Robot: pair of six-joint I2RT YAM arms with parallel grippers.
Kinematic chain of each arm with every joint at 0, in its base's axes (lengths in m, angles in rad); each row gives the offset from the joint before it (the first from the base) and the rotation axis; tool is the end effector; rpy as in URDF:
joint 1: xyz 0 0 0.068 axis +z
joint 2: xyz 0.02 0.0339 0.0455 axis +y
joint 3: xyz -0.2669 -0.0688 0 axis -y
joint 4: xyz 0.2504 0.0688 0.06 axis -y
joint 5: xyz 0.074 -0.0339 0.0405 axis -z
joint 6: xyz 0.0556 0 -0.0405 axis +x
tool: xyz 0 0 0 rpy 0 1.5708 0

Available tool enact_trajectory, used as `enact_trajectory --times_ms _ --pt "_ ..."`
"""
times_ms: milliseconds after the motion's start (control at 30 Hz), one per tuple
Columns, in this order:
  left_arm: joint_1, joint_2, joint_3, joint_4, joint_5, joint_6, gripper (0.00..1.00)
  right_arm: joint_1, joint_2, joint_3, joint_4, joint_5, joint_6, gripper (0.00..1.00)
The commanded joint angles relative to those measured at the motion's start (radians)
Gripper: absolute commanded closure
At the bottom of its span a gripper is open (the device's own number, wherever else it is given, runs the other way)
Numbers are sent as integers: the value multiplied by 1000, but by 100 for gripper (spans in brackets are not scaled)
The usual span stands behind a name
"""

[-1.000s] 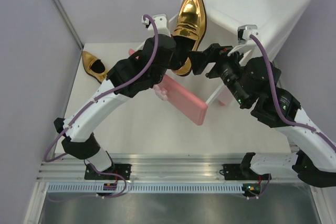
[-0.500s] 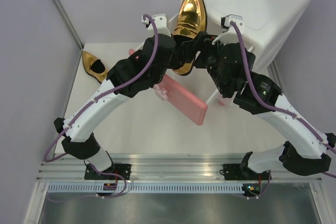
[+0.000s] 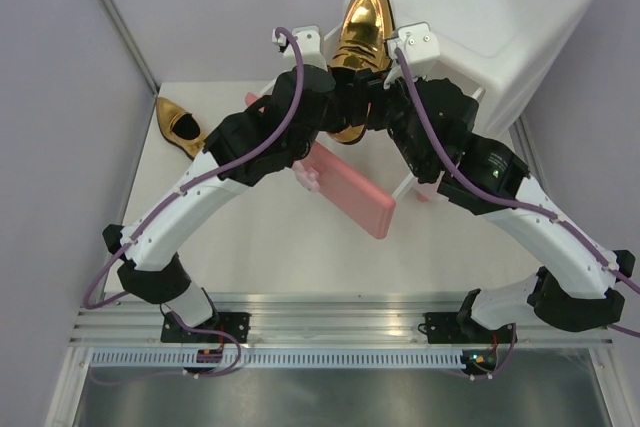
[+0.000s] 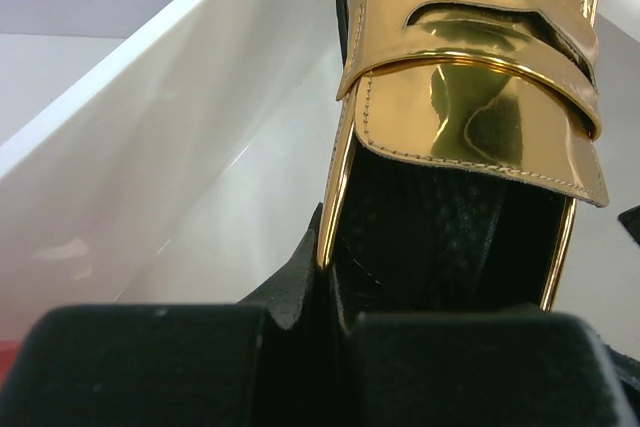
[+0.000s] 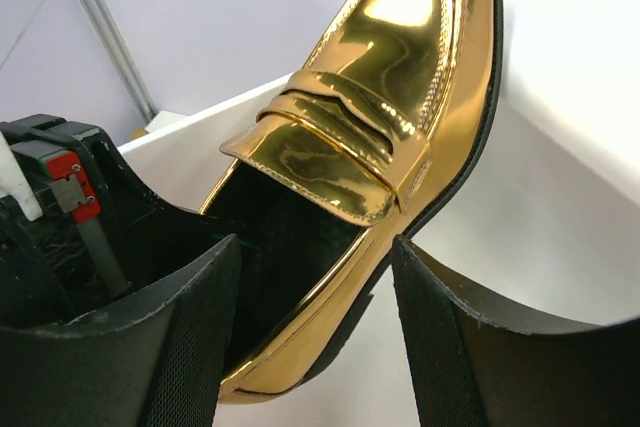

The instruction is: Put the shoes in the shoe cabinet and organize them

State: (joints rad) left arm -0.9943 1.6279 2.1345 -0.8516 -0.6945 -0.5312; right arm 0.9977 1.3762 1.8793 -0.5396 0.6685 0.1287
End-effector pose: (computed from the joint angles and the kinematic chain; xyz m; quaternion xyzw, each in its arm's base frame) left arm 0.2124 -0.2614 0.5144 -0.0140 0.7936 -0.1725 0.5834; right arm 0.1788 0.2135 0.5444 -0.0797 0.7127 0.1504 0.6805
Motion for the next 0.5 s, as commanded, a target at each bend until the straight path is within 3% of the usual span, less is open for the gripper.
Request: enact_trajectory --times_ms 0,467 --pt "3 -66 16 166 1 19 97 1 4 29 75 -15 -222 33" --pt "2 -72 11 174 30 37 98 -10 50 -14 188 0 -509 35"
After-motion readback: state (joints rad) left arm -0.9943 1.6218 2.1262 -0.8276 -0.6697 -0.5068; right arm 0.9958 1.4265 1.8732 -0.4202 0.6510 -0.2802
